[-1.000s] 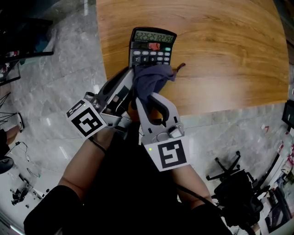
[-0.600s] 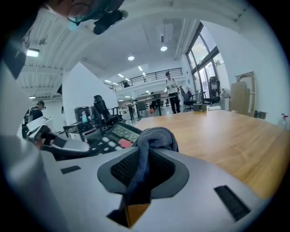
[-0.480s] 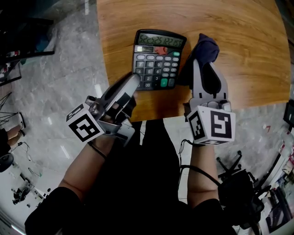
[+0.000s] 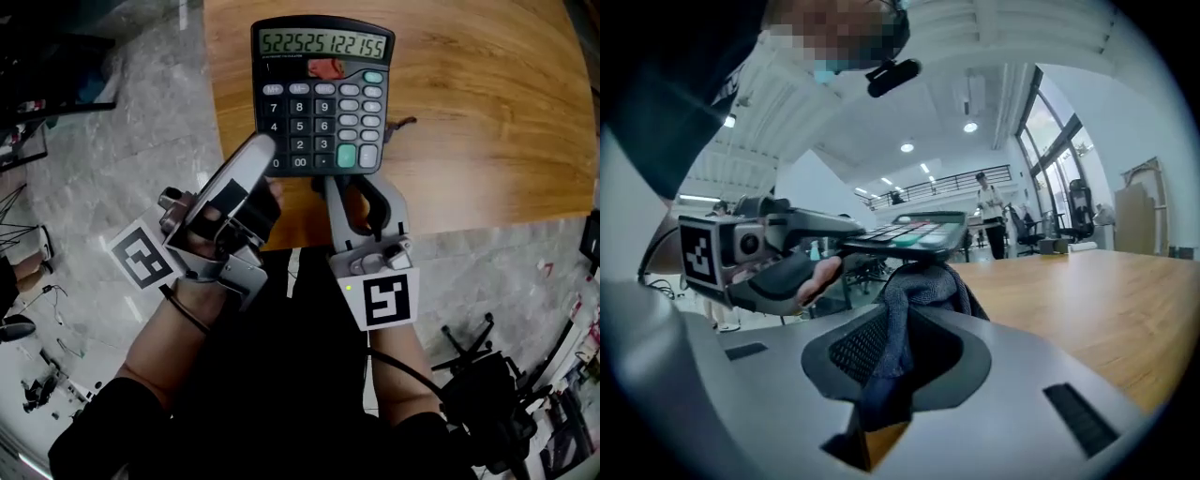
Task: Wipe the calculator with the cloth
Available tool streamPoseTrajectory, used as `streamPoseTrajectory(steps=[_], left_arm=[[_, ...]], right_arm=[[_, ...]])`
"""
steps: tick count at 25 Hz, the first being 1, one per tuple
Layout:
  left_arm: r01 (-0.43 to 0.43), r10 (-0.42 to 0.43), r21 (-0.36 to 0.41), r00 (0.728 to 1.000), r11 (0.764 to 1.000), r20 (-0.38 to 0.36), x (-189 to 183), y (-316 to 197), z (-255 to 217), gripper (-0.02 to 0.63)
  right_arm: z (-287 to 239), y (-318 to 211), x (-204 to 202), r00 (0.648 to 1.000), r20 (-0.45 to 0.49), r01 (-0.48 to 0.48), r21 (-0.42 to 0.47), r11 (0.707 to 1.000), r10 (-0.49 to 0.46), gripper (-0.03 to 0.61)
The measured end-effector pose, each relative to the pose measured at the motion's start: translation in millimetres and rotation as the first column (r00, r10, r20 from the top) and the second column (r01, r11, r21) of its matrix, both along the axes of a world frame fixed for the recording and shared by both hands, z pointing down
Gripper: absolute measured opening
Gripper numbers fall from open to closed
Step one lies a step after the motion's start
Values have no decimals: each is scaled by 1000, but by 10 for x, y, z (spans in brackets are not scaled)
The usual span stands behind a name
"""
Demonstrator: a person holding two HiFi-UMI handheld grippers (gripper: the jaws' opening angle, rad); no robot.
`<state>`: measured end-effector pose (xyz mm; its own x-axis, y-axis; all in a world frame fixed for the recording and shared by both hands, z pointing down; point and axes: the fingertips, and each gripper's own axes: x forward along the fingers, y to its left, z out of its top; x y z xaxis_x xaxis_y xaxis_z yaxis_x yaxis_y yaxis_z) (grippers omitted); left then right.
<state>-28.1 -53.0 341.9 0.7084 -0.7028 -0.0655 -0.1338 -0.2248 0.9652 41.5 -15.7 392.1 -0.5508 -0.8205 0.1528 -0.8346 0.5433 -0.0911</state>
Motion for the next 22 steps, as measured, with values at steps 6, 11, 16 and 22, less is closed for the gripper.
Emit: streamPoseTrajectory(steps=[6, 11, 16, 22], left_arm=[[-40, 39, -28, 999, 999, -24, 34, 53, 16, 63], [-38, 37, -68, 999, 997, -19, 59, 92, 146, 63], [-25, 20, -100, 998, 995, -52, 33, 115, 214, 63], [-30, 26, -91, 999, 995, -43, 2, 70, 183, 63]], right_arm=[[192, 169, -629, 988, -31, 148, -46, 988, -150, 64], [111, 132, -433, 994, -22, 107, -9, 994, -107, 64], [110, 64, 38, 999, -48, -18, 9, 1000, 18, 64], [52, -256, 854, 966, -28, -256, 52, 965, 258, 64]])
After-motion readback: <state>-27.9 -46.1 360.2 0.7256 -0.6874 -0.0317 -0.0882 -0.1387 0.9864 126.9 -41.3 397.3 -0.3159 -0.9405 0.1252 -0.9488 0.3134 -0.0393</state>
